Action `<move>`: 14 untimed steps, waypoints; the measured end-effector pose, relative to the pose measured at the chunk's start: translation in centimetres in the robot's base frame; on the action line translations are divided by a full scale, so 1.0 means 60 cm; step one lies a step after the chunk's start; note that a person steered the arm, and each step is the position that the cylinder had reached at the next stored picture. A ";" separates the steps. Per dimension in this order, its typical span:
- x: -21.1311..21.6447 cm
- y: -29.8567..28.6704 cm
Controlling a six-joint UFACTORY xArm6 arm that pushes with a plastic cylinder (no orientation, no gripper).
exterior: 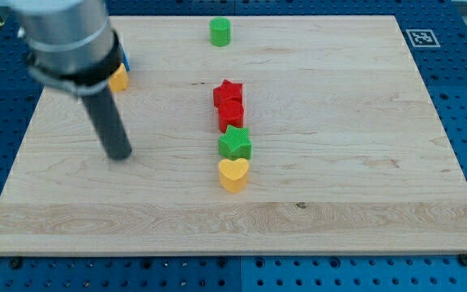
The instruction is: Move the yellow heart towards the red star
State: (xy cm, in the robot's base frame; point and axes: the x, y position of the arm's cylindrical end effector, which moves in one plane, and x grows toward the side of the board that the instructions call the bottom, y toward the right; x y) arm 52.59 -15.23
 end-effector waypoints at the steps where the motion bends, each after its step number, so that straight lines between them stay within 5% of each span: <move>1: 0.078 0.113; 3: 0.077 0.287; 4: 0.065 0.296; 9: -0.118 0.180; 11: -0.085 0.071; 14: -0.191 0.067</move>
State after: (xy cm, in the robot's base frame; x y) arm 41.15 -11.20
